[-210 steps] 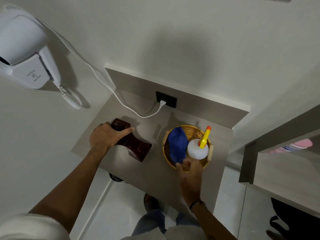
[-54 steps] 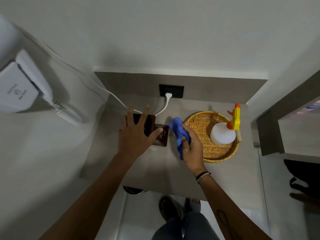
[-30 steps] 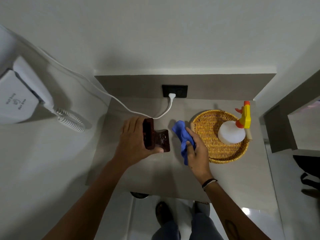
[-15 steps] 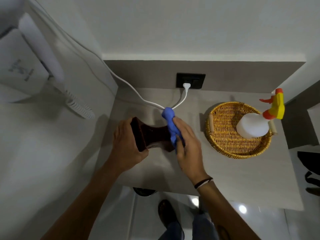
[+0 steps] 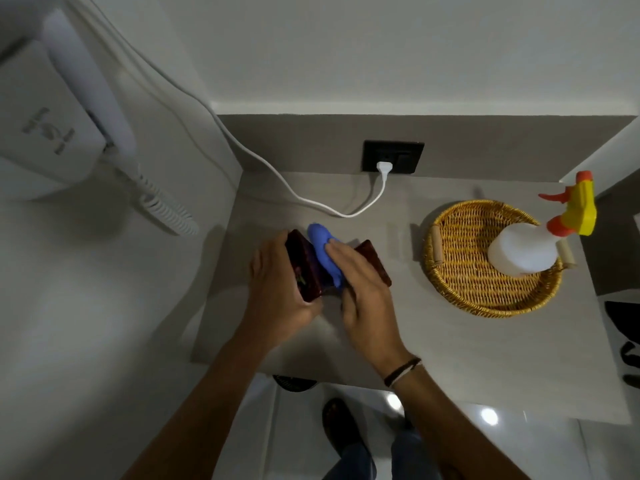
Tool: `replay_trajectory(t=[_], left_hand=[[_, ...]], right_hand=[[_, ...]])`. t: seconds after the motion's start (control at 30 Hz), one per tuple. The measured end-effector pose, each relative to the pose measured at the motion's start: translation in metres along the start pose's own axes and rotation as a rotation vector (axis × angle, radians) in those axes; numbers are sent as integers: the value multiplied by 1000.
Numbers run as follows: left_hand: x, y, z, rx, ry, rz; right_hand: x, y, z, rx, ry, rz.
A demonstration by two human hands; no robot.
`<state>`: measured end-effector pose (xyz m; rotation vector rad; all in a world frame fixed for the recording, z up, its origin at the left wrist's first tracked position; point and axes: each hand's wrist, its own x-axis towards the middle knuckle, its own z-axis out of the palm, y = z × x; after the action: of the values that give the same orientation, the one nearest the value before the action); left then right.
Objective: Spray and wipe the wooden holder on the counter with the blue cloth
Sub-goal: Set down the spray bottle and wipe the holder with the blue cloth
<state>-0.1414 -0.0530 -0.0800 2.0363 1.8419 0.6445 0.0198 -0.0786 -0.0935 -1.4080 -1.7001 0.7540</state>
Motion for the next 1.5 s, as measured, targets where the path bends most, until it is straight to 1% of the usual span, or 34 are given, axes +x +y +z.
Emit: replay_trajectory(t=[0.07,0.1,0.17,0.2,0.27,0.33,0.37,0.43,0.5,0.57,0.6,0.63,0.7,0.73,0.77,0.87,0.93,0.97,1.03,1.1,1.17,1.23,1.3,1.37,1.5], left_hand=[[1,-1,-1,27,-31,-26],[0,-2,-3,28,-19,-38],[-3,-10,-3,14,27,23],[-5,-13,-3,4,46,37],[-9,-12,-4,-14,29,0],[-10,-9,-1,-28,43,-17],[-8,-7,1,-23,51,-15],[-3,-2,1,-17,22,-8],[3,-1,-2,2,-12,47],[-2,-6,-5,29,-1,73],[-6,-8,-7,31,12,44],[-9,-8,-9,26,18,3],[-13,-7,-10,1,4,-51],[-12,-4,-10,-11,-5,-57],[-10,-1,-9,-13,-9,-57],[-5,4,-5,15,-11,-45],[-8,3,-9,40,-28,-74],[-11,0,-12,55,-32,-63],[-16,-8,-14,57,-10,-30],[-18,-8,-17,20,-33,-63],[-16,-3,-14,1,-54,-85],[-14,0,-13,-7,-79,-99],[-15,1,-14,1,-139,-52],[-17,0,-18,25,-210,47],[-15,-6,-30,252,-302,305]], right_hand=[[-11,-15,11,115,24,-90],[-15,-16,13,117,13,-124],[-21,3,11,27,-44,-124],[-22,17,7,-42,-58,-79],[-17,42,-5,-147,-38,86],[-13,48,-13,-151,7,205],[-11,42,-13,-132,27,197],[-12,16,0,-52,42,66],[-18,-9,14,64,15,-70],[-20,-6,16,83,-29,-127],[-18,4,12,37,-55,-106],[-16,17,6,-23,-72,-39],[-11,37,-8,-117,-47,136],[-8,41,-12,-133,-21,185],[-5,38,-12,-124,9,178],[-6,3,9,31,31,-44],[-14,-7,18,115,-12,-135],[-16,-2,17,101,-45,-152],[-18,22,6,-38,-79,-102],[-14,47,-8,-172,-65,2],[-6,62,-19,-211,-70,75],[0,68,-23,-205,-96,96],[2,68,-24,-189,-107,117],[5,68,-24,-170,-118,134],[17,71,-28,-129,-141,147]])
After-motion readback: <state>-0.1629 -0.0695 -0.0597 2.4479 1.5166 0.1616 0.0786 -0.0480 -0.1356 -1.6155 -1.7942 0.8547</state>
